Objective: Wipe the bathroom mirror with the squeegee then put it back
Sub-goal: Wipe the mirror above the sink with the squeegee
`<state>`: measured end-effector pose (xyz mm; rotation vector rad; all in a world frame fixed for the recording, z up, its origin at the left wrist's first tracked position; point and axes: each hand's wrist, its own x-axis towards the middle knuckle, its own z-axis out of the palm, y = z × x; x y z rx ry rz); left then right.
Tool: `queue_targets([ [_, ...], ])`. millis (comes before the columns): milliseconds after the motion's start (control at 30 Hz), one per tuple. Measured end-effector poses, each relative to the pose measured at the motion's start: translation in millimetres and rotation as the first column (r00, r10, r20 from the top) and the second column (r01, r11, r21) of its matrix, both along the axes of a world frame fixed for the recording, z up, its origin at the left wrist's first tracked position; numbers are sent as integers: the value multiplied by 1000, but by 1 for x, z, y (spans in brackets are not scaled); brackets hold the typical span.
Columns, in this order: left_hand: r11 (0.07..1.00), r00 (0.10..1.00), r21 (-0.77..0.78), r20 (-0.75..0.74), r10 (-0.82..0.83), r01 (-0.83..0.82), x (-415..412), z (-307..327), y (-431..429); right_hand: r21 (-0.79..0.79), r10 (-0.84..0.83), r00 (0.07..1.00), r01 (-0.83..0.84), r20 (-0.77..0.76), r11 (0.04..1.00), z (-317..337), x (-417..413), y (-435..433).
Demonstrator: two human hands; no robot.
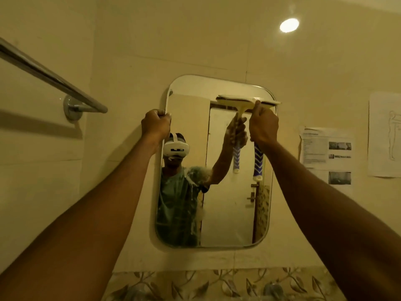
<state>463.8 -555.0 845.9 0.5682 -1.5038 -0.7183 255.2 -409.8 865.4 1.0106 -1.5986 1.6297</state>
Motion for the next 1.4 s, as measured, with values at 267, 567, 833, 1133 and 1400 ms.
queue_targets([
  [267, 1000, 998, -21, 55, -17, 18, 0, 1, -22, 18, -45, 999, 45, 15, 999, 33, -1, -16],
  [567, 996, 998, -67, 18, 68, -67, -9, -2, -29, 53, 22, 997, -25, 67, 998, -64, 3, -27],
  [833, 995, 997, -65, 4, 75, -75, -11, -6, -24, 87, -52, 998, 55, -37, 995, -14, 6, -10],
  [1133, 987, 990, -88, 37, 139, -136, -12, -7, -30, 63, 24, 1000, -25, 10, 998, -20, 2, -23],
  [1400, 985, 985, -82, 71, 159, -153, -8, -11, -31, 56, 25, 999, -27, 31, 998, -97, 7, -23],
])
